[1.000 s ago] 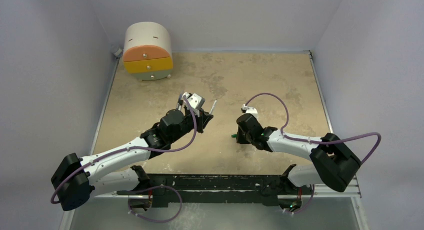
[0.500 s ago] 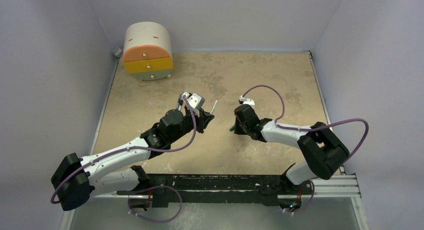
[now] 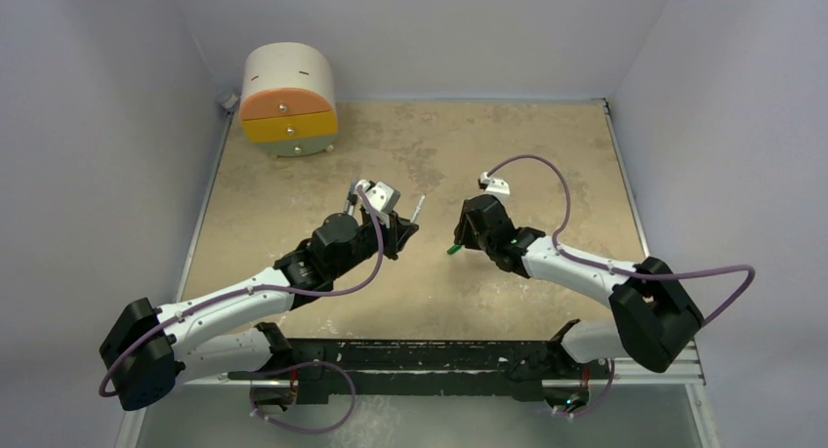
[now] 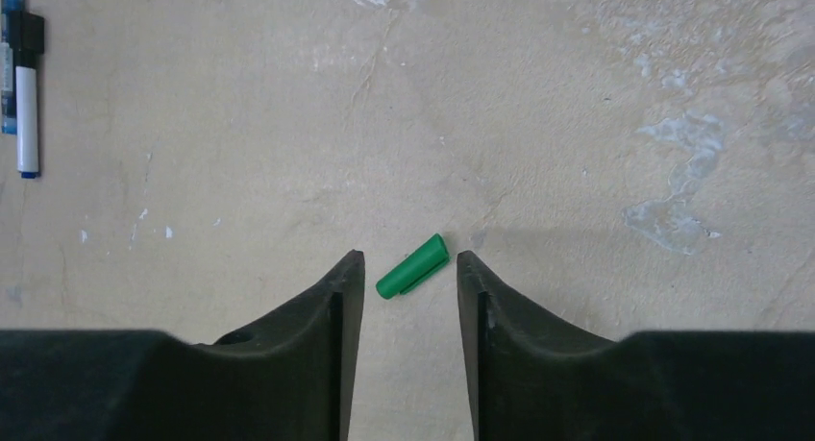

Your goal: Insert the pens into the pen caps

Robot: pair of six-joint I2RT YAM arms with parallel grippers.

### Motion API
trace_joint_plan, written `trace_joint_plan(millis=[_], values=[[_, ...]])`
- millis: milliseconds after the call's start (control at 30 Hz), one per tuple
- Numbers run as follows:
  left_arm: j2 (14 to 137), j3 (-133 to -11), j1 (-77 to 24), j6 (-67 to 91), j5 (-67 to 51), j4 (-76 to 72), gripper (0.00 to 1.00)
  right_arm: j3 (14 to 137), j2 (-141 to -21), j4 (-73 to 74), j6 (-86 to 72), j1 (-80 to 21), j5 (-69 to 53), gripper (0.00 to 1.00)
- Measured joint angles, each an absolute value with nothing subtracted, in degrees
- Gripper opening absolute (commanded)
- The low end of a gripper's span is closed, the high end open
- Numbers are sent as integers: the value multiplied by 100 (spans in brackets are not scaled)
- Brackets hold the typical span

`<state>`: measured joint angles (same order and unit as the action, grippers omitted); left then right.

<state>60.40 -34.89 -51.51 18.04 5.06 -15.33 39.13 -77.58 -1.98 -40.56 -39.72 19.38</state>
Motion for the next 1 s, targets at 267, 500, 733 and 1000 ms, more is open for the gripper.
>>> trace_joint_plan(millis=[267,500,733,1000], values=[[6031,-3489,-5151,1846,491,-1531,0,4066,-7863,270,-5140,-3972,2300,67],[5986,-3489,-5151,1848,493,-1533,0,4499,-8200,803,-5874,-4007,2473,66],[5933,-3487,-5151,1850,493,-1533,0,5710,-9327,1772,-6648,-4530,2766,68],[5898,-3479,-5116,1876,613,-1520,0,5953,-9577,2403,-7284,-4768,2810,66]])
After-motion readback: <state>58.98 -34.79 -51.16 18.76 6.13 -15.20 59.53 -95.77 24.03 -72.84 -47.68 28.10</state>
